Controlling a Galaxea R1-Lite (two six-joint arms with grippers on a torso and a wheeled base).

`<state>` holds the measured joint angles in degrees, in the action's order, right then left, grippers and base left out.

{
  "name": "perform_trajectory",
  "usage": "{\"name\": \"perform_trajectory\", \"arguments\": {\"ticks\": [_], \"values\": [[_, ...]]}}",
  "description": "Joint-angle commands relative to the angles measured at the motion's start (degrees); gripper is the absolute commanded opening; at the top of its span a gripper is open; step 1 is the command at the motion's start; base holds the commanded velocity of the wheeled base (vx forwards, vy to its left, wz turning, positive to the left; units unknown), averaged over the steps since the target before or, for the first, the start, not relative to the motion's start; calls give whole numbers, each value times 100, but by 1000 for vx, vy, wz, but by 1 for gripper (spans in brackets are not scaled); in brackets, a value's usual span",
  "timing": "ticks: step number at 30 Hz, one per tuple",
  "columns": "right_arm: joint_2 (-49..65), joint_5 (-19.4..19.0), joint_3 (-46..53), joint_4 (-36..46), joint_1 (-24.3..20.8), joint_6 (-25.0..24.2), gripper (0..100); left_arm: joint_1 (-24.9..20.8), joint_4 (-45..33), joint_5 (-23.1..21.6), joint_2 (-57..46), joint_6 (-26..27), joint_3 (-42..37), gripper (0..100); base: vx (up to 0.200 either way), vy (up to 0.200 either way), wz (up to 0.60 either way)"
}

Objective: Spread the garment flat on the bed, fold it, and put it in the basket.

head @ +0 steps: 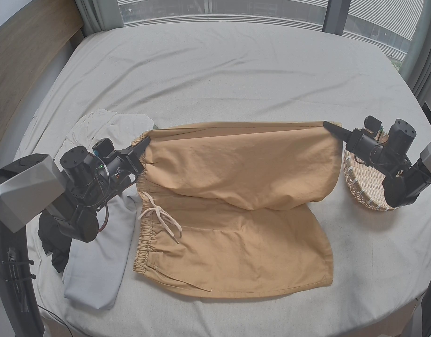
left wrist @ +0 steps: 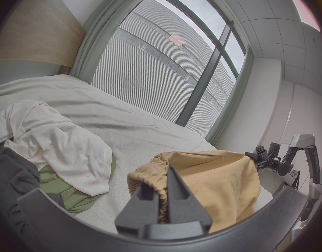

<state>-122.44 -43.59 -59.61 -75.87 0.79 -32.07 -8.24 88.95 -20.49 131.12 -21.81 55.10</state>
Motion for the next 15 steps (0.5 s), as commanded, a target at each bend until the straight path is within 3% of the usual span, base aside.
{"name": "perform_trajectory", "arguments": {"ticks": [1,6,7,11,12,15], "values": [[-219,-9,-182,55,0,-9,0,-20,8,1,142,-87,194,0,0,0,0],[-254,0,-420,205,17,-9,0,-2,-1,28,274,-113,370,0,0,0,0],[-254,0,-420,205,17,-9,0,-2,-1,28,274,-113,370,100,0,0,0],[-254,0,-543,310,17,-9,0,7,-10,1,300,-122,379,100,0,0,0],[-254,0,-595,363,17,-18,100,7,-10,1,300,-148,396,100,0,0,0],[-280,149,-745,442,9,-9,100,7,-19,45,309,-377,510,100,0,0,0]]}}
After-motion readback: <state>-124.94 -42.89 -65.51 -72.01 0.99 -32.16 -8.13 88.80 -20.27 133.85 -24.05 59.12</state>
